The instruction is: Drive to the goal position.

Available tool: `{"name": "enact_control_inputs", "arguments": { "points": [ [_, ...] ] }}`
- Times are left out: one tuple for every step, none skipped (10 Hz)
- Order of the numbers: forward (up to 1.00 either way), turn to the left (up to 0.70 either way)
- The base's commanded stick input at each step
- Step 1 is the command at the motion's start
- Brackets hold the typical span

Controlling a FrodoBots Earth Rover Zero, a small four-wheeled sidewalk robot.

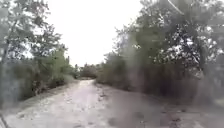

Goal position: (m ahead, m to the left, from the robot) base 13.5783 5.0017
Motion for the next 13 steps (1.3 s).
{"name": "enact_control_inputs", "arguments": {
  "points": [
    [0.45, 0.14],
    [0.45, 0.24],
    [0.45, 0.26],
    [0.45, 0.27],
    [0.45, 0.27],
    [0.45, 0.27],
    [0.45, 0.27],
    [0.45, 0.27],
    [0.45, 0.27],
    [0.45, 0.27],
    [0.45, 0.27],
    [0.45, 0.27],
    [0.45, 0.27]
  ]
}}
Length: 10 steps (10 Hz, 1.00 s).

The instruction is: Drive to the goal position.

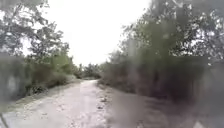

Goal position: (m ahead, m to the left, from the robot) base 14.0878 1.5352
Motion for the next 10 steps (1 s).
{"name": "enact_control_inputs", "arguments": {
  "points": [
    [0.45, 0.27],
    [0.45, 0.27],
    [0.45, 0.27],
    [0.45, 0.27],
    [0.45, 0.0],
    [0.45, 0.0],
    [0.45, 0.0],
    [0.45, 0.0],
    [0.45, 0.0],
    [0.45, 0.0]
  ]
}}
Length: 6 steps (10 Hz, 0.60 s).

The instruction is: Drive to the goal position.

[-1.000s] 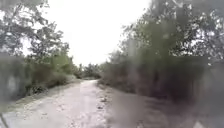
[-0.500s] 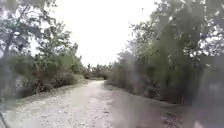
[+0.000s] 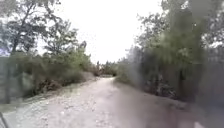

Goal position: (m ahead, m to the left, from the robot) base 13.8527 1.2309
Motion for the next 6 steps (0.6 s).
{"name": "enact_control_inputs", "arguments": {
  "points": [
    [0.45, 0.0],
    [0.45, 0.0],
    [0.45, 0.0],
    [0.45, 0.0],
    [0.45, 0.0],
    [0.45, 0.0]
  ]
}}
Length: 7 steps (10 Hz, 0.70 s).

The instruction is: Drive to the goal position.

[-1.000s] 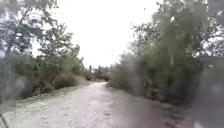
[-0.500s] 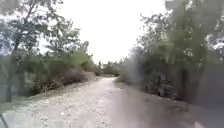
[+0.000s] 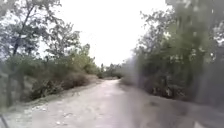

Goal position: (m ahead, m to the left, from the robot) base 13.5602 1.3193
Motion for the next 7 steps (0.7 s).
{"name": "enact_control_inputs", "arguments": {
  "points": [
    [0.45, 0.0],
    [0.45, 0.0],
    [0.45, 0.0],
    [0.45, 0.0],
    [0.45, 0.0],
    [0.45, 0.0],
    [0.45, 0.0]
  ]
}}
